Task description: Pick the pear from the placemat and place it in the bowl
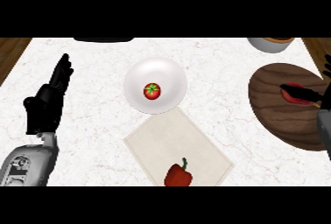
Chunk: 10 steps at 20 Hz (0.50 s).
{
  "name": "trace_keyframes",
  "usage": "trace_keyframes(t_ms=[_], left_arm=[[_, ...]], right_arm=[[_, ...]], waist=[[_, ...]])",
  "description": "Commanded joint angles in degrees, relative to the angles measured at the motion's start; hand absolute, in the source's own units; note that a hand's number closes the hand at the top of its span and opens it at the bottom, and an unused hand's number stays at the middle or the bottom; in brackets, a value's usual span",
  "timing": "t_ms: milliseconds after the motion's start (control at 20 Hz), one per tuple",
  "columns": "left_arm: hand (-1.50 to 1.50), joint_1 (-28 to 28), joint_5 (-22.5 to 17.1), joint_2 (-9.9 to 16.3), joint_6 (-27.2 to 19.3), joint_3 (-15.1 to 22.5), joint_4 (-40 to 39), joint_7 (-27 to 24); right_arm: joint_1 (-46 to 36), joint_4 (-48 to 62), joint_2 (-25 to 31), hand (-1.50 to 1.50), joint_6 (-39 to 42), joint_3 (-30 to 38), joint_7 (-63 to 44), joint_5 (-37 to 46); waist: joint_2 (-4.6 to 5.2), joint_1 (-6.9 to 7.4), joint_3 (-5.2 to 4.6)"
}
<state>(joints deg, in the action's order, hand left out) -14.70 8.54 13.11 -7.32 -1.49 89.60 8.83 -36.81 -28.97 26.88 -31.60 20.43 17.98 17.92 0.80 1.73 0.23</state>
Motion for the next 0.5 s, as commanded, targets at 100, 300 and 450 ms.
trace_keyframes(t_ms=[100,300,450], left_arm=[[0.0,1.88,-1.02,1.64,1.24,-2.52,0.98,-0.65],[0.0,2.03,-1.17,0.51,0.47,-2.72,2.95,2.24],[0.0,3.34,-1.93,1.82,2.96,-3.93,0.86,-1.01]], right_arm=[[1.34,2.08,2.62,-1.5,4.91,6.77,10.42,-7.54],[5.98,1.51,5.06,-1.5,13.64,9.6,12.59,-12.27],[8.34,-2.77,5.37,-1.5,15.86,9.1,9.54,-13.93]], waist=[[-0.55,-0.99,-0.13],[-0.75,-1.6,-0.16],[-0.86,-1.9,-0.24]])
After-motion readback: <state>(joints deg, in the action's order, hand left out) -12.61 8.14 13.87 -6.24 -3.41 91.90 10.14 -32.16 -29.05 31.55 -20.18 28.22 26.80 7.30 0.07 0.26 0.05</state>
